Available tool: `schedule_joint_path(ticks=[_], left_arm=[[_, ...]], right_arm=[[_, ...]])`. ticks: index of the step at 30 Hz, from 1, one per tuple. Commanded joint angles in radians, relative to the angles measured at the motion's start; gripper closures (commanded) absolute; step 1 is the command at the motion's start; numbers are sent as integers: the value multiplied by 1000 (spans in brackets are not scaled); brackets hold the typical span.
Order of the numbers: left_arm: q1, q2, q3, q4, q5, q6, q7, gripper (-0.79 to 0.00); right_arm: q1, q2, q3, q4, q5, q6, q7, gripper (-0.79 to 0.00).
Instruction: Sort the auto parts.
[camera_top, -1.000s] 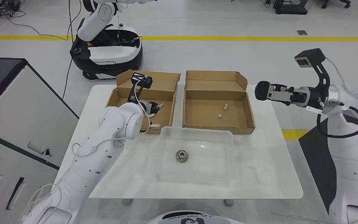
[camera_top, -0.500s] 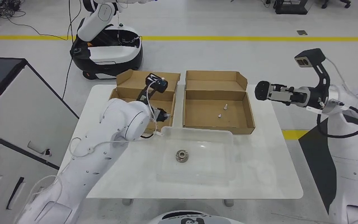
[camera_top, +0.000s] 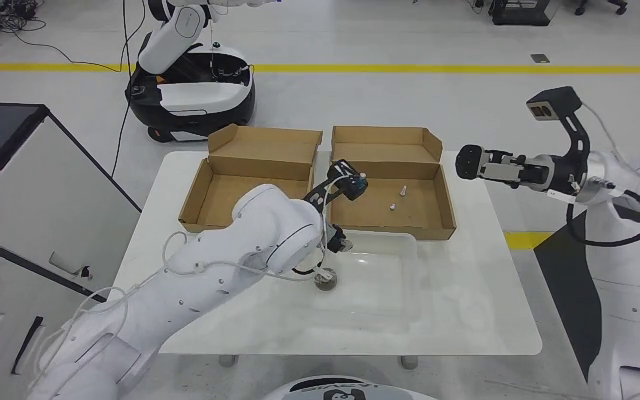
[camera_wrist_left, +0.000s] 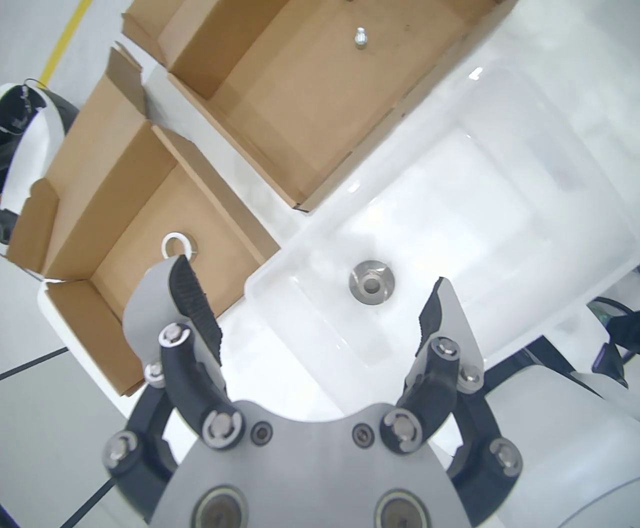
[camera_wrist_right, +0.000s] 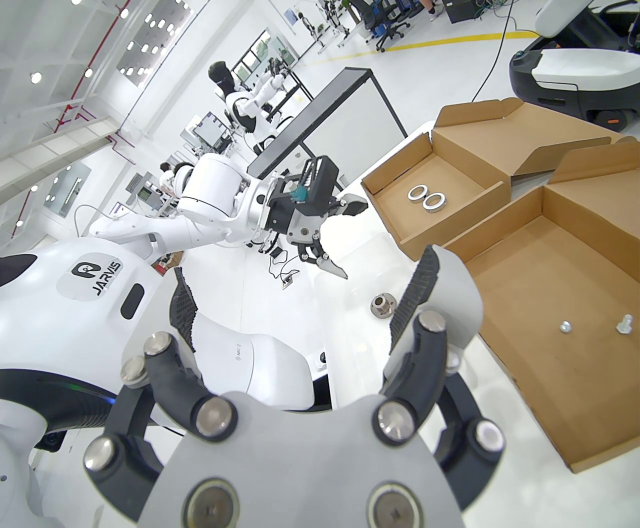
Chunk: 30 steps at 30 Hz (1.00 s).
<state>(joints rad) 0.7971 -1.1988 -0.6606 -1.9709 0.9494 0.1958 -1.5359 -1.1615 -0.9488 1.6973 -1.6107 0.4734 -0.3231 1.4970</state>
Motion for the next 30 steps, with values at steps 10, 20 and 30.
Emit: schedule_joint_path(ticks=[10,20,30], left_arm=[[19,4,4,0,-5,-80,11,-785],[-88,8,145,133,-246,-188,0,-785],[-245,5,306,210,-419,-181,0,-785]], right_arm=[[0,0,0,0,0,0,0,-785],[0,0,0,0,0,0,0,-785],[0,0,0,0,0,0,0,-785]])
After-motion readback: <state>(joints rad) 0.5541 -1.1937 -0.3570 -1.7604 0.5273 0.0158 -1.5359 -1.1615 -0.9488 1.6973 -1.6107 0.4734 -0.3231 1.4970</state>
